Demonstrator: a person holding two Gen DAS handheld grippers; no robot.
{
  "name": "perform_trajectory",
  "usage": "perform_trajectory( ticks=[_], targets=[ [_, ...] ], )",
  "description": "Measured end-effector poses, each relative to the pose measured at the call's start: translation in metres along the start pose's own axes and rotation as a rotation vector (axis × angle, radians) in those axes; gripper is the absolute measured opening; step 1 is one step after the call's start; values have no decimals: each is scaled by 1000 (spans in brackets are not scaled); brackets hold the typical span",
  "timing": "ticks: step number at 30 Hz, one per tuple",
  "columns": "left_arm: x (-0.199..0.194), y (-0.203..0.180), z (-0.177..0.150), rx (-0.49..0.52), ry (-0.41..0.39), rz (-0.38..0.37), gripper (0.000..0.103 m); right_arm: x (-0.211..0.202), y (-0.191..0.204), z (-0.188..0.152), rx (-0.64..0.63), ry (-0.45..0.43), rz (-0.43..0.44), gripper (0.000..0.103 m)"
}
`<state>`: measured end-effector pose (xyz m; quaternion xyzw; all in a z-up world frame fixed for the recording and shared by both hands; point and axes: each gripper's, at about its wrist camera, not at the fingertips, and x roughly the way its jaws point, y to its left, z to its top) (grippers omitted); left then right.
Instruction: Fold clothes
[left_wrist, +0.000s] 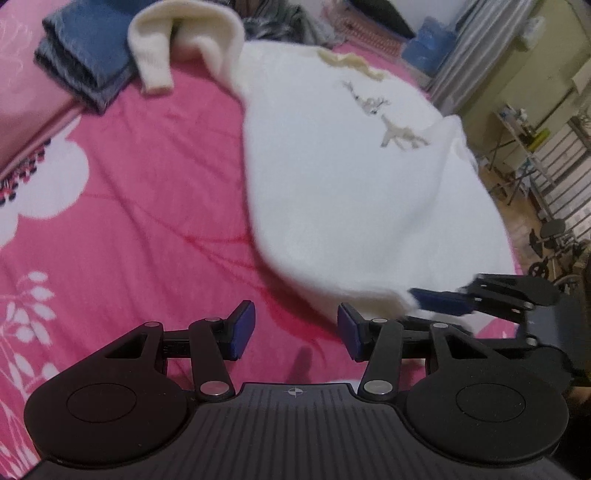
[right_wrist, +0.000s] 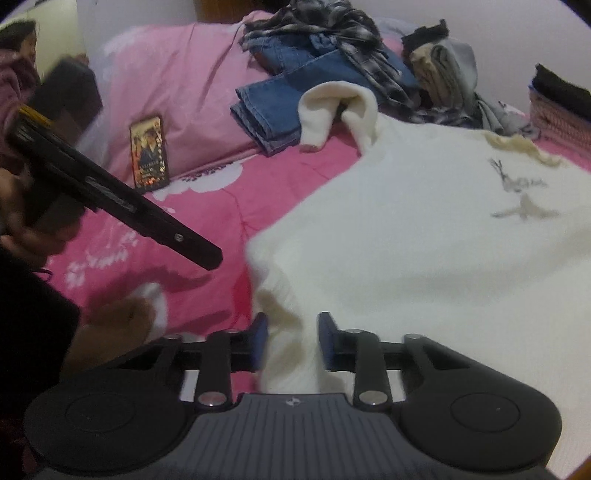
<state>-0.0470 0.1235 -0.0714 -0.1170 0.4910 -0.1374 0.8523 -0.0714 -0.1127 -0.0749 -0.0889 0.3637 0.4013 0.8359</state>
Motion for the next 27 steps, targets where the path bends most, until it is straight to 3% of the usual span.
perform_trajectory(
  ticks=[2,7,9,15,21,27],
  targets=[
    [-3,0,1,-1,-22,4,49,7,8,3,-32,7,28,19],
    [-3,9,4,-43,-40,9,49,11,44,3,-171,24,183,20],
    [-2,11,2,-48,-37,9,49,7,48,1,-185,25,204,20],
    [-2,9,0,-14,-40,13,49,-7,44,-9,-252,52,118,20],
    [-3,1,-3,43,-49,20,49,7,73,-29,-521,113,-23,20],
    [-3,-9,-8,138,-53,36,49,3,74,-23,-490,57,-23,12]
  ],
)
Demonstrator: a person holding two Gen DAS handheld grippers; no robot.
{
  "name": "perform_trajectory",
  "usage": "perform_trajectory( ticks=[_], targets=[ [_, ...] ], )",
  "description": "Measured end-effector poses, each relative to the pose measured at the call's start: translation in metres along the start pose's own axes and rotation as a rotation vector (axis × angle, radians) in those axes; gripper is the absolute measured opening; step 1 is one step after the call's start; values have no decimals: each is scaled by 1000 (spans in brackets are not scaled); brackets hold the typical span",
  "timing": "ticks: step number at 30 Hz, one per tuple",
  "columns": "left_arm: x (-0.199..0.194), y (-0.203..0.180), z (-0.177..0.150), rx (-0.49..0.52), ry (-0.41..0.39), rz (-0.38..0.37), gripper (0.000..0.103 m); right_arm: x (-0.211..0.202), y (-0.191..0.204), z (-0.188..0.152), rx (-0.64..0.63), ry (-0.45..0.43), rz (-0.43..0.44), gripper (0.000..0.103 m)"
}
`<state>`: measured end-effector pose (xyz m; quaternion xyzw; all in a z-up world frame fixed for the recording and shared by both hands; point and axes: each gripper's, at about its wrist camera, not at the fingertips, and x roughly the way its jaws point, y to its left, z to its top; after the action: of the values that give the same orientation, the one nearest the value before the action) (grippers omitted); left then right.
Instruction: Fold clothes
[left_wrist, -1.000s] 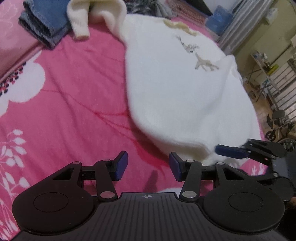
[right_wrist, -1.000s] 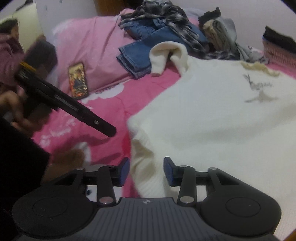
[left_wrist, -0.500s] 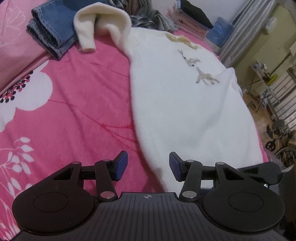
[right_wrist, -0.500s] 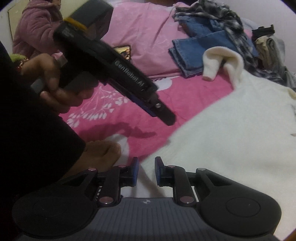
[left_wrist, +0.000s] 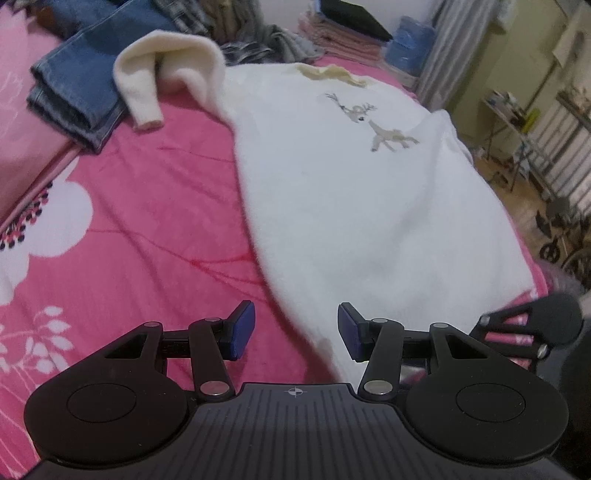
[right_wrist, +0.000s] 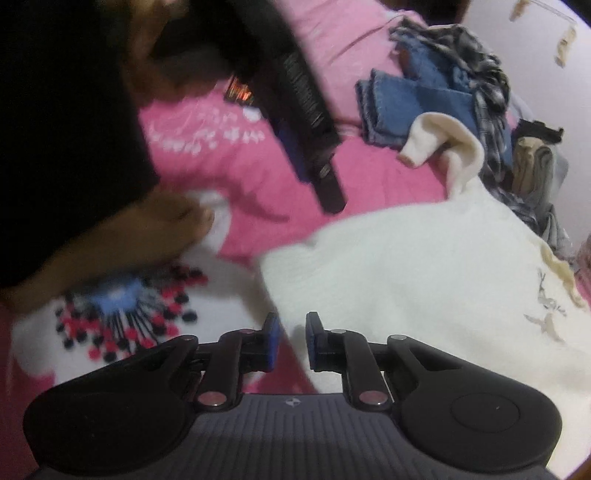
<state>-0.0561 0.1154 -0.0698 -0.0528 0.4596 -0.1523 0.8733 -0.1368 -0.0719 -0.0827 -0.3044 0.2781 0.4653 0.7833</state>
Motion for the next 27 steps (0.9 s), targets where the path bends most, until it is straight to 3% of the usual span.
perform_trajectory(
  ticks=[10,18,27],
  targets=[
    [1,-23,-9,148,4,-33,49,0,-13,-3,79,-1,-2,7],
    [3,-34,-13,204,15,-46,49,4,-2,-5,21,19,-8,7],
    [13,-51,-21,323,57,-127,50,-5,-29,7,163,-54,-42,1]
  ],
)
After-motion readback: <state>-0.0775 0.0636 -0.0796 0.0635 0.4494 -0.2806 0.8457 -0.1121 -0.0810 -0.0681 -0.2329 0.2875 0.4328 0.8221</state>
